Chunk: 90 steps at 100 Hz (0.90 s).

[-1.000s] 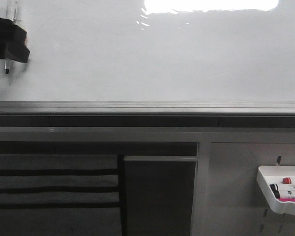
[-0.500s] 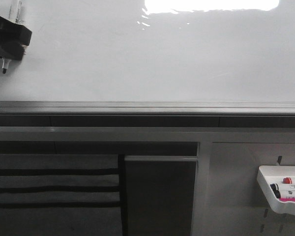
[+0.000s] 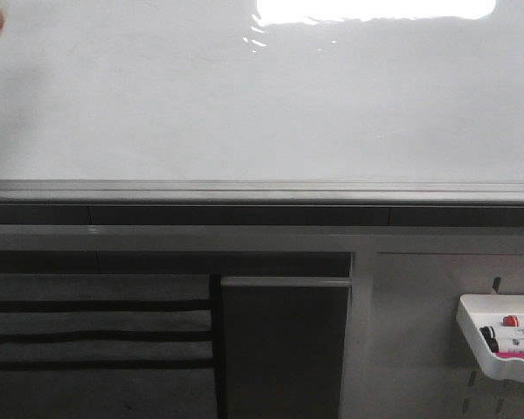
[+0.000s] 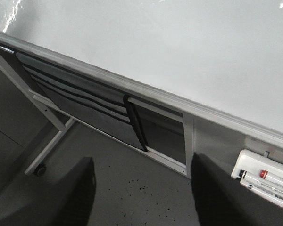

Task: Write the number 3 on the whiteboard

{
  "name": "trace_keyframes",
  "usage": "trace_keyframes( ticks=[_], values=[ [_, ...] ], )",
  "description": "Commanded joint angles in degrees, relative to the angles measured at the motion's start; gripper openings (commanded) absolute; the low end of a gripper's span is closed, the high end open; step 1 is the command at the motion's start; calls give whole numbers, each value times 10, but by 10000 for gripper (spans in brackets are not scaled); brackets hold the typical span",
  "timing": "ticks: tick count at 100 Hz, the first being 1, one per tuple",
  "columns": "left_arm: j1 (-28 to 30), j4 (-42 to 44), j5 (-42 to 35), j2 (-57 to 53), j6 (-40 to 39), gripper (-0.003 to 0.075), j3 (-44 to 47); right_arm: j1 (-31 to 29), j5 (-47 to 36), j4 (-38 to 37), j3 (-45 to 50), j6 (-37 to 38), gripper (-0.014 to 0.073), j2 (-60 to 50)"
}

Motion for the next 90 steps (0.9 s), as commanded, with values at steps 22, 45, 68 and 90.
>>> trace_keyframes(
  ticks=[22,45,68,90],
  values=[
    [-115,-87,283,-41,222,-20,-116,16,120,37,-115,-57,397,107],
    [-223,-127,311,-39,300,-20,-119,158,145,25,-166,-179,397,190],
    [-285,-124,311,-38,315,-20,-119,306,81,3,-211,-235,397,252],
    [-288,-121,311,-38,315,-20,-119,385,77,-3,-278,-225,397,326]
  ],
)
